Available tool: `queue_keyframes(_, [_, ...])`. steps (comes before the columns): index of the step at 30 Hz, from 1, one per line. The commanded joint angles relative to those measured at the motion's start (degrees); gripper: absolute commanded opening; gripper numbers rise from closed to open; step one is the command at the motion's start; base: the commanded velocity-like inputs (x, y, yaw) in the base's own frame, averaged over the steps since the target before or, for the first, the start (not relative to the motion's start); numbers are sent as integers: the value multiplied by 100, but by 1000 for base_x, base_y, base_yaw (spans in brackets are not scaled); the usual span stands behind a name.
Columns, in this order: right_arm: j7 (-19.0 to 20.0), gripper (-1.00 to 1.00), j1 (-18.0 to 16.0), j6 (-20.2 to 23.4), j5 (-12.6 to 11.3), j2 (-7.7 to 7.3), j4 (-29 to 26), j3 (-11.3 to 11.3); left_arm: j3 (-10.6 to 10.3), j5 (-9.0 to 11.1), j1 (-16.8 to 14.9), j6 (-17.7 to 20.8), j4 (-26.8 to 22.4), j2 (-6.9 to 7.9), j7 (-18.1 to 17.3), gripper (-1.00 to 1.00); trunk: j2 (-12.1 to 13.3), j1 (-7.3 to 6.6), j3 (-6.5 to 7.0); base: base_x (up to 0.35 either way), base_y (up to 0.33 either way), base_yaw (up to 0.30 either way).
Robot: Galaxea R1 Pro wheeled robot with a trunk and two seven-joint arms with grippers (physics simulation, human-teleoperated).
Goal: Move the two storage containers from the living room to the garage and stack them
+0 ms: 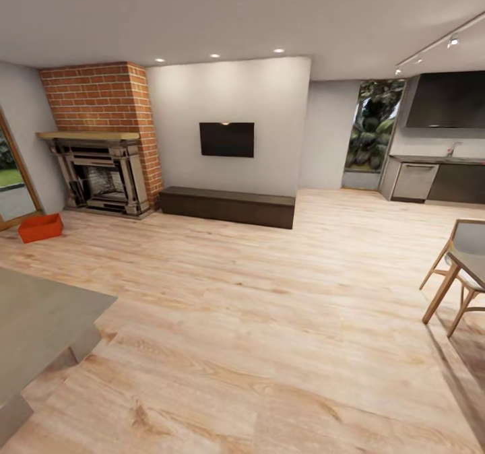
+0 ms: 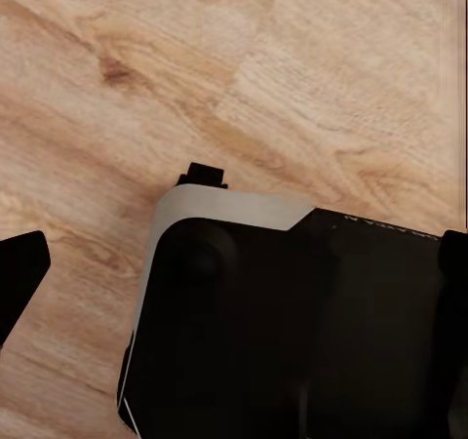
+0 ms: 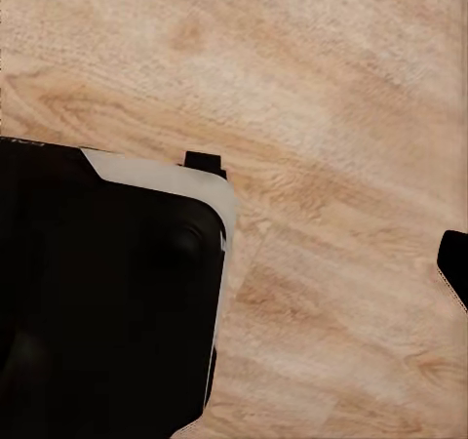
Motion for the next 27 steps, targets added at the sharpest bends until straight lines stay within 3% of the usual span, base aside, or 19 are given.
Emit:
queue_keyframes(1, [-7, 100, -8, -34, -48, 7, 17, 47, -16, 36, -5, 5, 0, -1, 13, 100, -9, 6, -11, 324, 0, 0])
queue_keyframes(13, [-7, 100, -8, -64, -41, 26, 17, 32, -16, 36, -5, 20, 0, 9, 13, 100, -9, 6, -11, 324, 0, 0])
queue_keyframes(27, [2, 100, -8, -30, -59, 22, 17, 28, -16, 36, -5, 60, 0, 16, 13, 100, -9, 6, -11, 324, 89, 0])
